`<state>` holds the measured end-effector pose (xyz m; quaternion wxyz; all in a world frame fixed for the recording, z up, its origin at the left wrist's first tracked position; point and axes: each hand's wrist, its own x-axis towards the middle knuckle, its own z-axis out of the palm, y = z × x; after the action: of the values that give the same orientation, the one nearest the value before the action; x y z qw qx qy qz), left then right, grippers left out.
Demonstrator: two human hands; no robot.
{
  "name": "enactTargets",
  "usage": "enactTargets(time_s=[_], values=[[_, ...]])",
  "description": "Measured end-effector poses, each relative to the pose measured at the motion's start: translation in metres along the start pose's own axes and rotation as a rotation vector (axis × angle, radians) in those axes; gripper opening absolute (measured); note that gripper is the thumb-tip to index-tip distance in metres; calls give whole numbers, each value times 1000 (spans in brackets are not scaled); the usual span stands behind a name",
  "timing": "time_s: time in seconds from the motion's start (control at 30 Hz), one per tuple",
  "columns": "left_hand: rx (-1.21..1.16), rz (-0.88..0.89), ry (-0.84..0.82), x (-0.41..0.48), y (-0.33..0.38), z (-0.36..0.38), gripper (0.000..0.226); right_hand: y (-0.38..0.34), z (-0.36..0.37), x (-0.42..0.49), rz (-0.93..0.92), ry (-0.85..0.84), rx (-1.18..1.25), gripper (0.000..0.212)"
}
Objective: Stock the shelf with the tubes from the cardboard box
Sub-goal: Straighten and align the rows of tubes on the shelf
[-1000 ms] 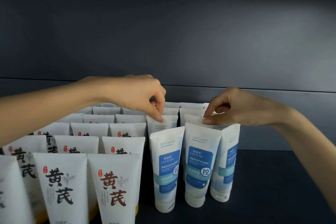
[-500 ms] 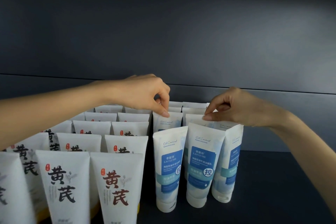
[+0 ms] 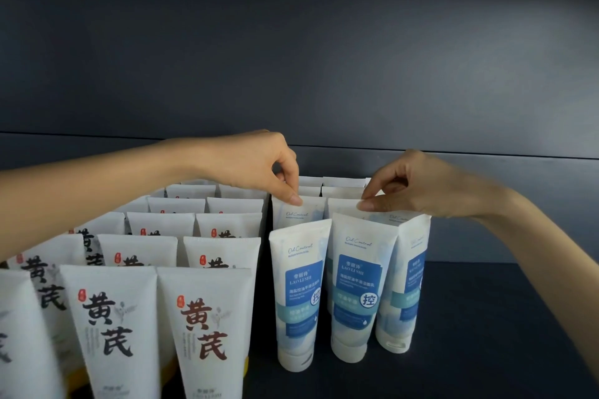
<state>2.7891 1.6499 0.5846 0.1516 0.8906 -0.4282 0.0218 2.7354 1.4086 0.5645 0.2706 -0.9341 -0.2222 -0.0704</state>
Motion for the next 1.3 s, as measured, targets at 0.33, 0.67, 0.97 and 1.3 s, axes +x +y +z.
enactTargets(time_s=[0.33,0.67,0.97,1.3], values=[[-1,1,4,-1,1,1,17,2,-11,-5,21,15,39,14],[10,29,7,2,7,2,10,26,-43,-23,121,-87,15,44],[-3,38,27,5,5,5,9,28,-41,-23,145,-116,-10,29],[-3,46,28,6,3,5,8,33,-39,-20,142,-58,6,31]])
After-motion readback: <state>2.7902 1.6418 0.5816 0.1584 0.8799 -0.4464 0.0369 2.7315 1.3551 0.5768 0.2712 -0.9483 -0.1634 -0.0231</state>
